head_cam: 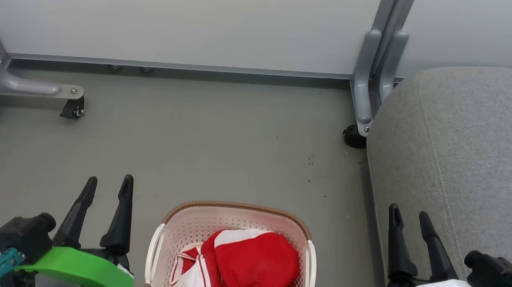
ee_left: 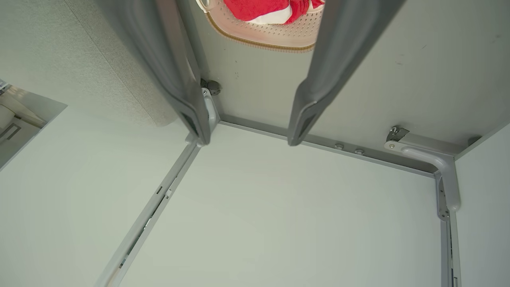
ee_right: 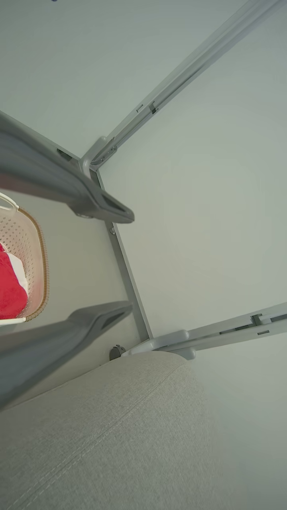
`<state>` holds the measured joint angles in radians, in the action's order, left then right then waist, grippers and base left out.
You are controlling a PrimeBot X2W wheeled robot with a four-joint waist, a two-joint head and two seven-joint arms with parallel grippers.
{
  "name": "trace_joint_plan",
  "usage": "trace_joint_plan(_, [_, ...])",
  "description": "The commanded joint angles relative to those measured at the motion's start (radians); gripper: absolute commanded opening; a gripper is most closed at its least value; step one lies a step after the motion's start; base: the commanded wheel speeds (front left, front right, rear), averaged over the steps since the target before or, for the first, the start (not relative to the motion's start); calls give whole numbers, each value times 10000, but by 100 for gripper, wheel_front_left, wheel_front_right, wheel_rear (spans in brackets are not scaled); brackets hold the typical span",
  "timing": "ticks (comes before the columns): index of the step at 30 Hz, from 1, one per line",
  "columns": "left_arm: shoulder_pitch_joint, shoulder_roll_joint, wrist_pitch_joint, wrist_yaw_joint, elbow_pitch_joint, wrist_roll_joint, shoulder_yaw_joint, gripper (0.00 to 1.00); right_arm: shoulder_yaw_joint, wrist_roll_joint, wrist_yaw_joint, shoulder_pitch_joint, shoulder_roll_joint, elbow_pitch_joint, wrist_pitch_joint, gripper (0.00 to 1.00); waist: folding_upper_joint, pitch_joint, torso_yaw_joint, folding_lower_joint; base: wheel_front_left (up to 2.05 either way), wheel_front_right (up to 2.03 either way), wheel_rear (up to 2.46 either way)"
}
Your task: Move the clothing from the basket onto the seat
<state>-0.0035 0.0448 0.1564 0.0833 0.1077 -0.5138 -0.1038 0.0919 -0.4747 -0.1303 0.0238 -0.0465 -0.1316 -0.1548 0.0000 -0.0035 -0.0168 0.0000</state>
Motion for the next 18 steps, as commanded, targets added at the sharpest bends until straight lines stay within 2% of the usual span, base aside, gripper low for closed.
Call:
trace_joint_plan(1, [87,64,97,13,-34,267,-55,100,-35,309,-4,-62,-43,35,-111,100,0,-1,-4,0,0,0,0])
trace_joint_plan(18, [216,72,499,45,141,1693,-276,100,148,1700,-4,-163,-45,-14,-510,100,0,-75,-76,0,0,0,0])
